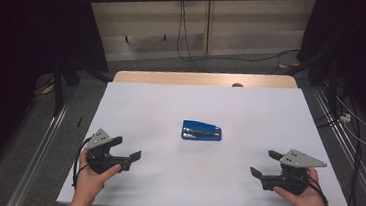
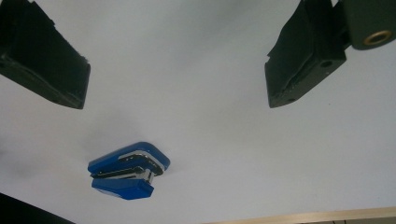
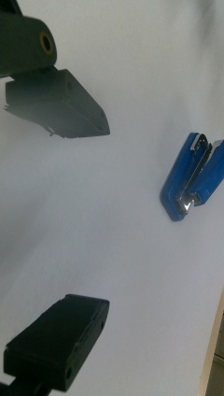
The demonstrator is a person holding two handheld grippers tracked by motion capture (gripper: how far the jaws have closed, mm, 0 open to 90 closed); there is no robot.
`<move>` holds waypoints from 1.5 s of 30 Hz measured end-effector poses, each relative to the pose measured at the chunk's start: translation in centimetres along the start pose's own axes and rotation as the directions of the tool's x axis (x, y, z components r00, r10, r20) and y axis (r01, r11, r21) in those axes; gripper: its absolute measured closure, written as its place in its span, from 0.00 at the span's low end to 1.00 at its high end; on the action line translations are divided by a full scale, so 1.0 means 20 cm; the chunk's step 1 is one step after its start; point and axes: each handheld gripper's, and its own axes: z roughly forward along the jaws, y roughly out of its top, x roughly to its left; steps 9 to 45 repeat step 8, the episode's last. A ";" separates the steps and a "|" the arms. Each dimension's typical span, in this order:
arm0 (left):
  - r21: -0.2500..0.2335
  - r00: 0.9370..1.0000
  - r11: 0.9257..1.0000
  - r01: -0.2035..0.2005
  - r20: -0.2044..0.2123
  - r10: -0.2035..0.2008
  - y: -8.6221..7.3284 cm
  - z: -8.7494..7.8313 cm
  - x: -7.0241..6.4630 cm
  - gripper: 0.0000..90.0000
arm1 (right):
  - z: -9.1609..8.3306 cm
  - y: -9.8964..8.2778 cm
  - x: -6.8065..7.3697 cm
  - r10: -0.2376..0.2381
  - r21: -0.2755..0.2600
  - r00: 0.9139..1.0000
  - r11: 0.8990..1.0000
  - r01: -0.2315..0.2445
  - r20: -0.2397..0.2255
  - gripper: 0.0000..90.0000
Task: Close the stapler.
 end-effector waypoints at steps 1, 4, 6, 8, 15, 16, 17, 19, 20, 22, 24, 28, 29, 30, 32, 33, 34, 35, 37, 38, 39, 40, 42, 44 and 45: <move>0.000 1.000 1.000 0.000 0.003 0.000 0.00 0.00 0.00 0.08 | 0.00 0.00 0.00 -0.006 0.002 1.000 1.000 0.006 0.001 0.16; 0.005 1.000 1.000 -0.001 0.004 0.001 0.00 0.01 -0.01 0.08 | 0.01 0.00 0.01 -0.022 0.004 1.000 1.000 0.022 -0.004 0.16; 0.019 1.000 1.000 -0.009 0.008 0.009 0.00 0.01 -0.01 0.08 | 0.01 0.01 0.02 -0.024 0.003 1.000 1.000 0.024 -0.006 0.16; 0.015 1.000 1.000 -0.011 0.010 0.011 0.00 0.02 -0.01 0.08 | 0.02 0.01 0.02 -0.029 0.004 1.000 1.000 0.029 -0.009 0.16; 0.015 1.000 1.000 -0.011 0.010 0.011 0.00 0.02 -0.01 0.08 | 0.02 0.01 0.02 -0.029 0.004 1.000 1.000 0.029 -0.009 0.16; 0.015 1.000 1.000 -0.011 0.010 0.011 0.00 0.02 -0.01 0.08 | 0.02 0.01 0.02 -0.029 0.004 1.000 1.000 0.029 -0.009 0.16; 0.015 1.000 1.000 -0.011 0.010 0.011 0.00 0.02 -0.01 0.08 | 0.02 0.01 0.02 -0.029 0.004 1.000 1.000 0.029 -0.009 0.16; 0.015 1.000 1.000 -0.011 0.010 0.011 0.00 0.02 -0.01 0.08 | 0.02 0.01 0.02 -0.029 0.004 1.000 1.000 0.029 -0.009 0.16; 0.015 1.000 1.000 -0.011 0.010 0.011 0.00 0.02 -0.01 0.08 | 0.02 0.01 0.02 -0.029 0.004 1.000 1.000 0.029 -0.009 0.16; 0.015 1.000 1.000 -0.011 0.010 0.011 0.00 0.02 -0.01 0.08 | 0.02 0.01 0.02 -0.029 0.004 1.000 1.000 0.029 -0.009 0.16; 0.015 1.000 1.000 -0.011 0.010 0.011 0.00 0.02 -0.01 0.08 | 0.02 0.01 0.02 -0.029 0.004 1.000 1.000 0.029 -0.009 0.16; 0.015 1.000 1.000 -0.011 0.010 0.011 0.00 0.02 -0.01 0.08 | 0.02 0.01 0.02 -0.029 0.004 1.000 1.000 0.029 -0.009 0.16; 0.015 1.000 1.000 -0.011 0.010 0.011 0.00 0.02 -0.01 0.08 | 0.02 0.01 0.02 -0.029 0.004 1.000 1.000 0.029 -0.009 0.16; 0.015 1.000 1.000 -0.011 0.010 0.011 0.00 0.02 -0.01 0.08 | 0.02 0.01 0.02 -0.029 0.004 1.000 1.000 0.029 -0.009 0.16; 0.015 1.000 1.000 -0.011 0.010 0.011 0.00 0.02 -0.01 0.08 | 0.02 0.01 0.02 -0.029 0.004 1.000 1.000 0.029 -0.009 0.16; 0.015 1.000 1.000 -0.011 0.010 0.011 0.00 0.02 -0.01 0.08 | 0.02 0.01 0.02 -0.029 0.004 1.000 1.000 0.029 -0.009 0.16; 0.015 1.000 1.000 -0.011 0.010 0.011 0.00 0.02 -0.01 0.08 | 0.02 0.01 0.02 -0.029 0.004 1.000 1.000 0.029 -0.009 0.16; 0.015 1.000 1.000 -0.011 0.010 0.011 0.00 0.02 -0.01 0.08 | 0.02 0.01 0.02 -0.029 0.004 1.000 1.000 0.029 -0.009 0.16; 0.015 1.000 1.000 -0.011 0.010 0.011 0.00 0.02 -0.01 0.08 | 0.02 0.01 0.02 -0.029 0.004 1.000 1.000 0.029 -0.009 0.16; 0.015 1.000 1.000 -0.011 0.010 0.011 0.00 0.02 -0.01 0.08 | 0.02 0.01 0.02 -0.029 0.004 1.000 1.000 0.029 -0.009 0.16; 0.015 1.000 1.000 -0.011 0.010 0.011 0.00 0.02 -0.01 0.08 | 0.02 0.01 0.02 -0.029 0.004 1.000 1.000 0.029 -0.009 0.16; 0.015 1.000 1.000 -0.011 0.010 0.011 0.00 0.02 -0.01 0.08 | 0.02 0.01 0.02 -0.029 0.004 1.000 1.000 0.029 -0.009 0.16; 0.015 1.000 1.000 -0.011 0.010 0.011 0.00 0.02 -0.01 0.08 | 0.02 0.01 0.02 -0.029 0.004 1.000 1.000 0.029 -0.009 0.16; 0.015 1.000 1.000 -0.011 0.010 0.011 0.00 0.02 -0.01 0.08 | 0.02 0.01 0.02 -0.029 0.004 1.000 1.000 0.029 -0.009 0.16; 0.015 1.000 1.000 -0.011 0.010 0.011 0.00 0.02 -0.01 0.08 | 0.02 0.01 0.02 -0.029 0.004 1.000 1.000 0.029 -0.009 0.16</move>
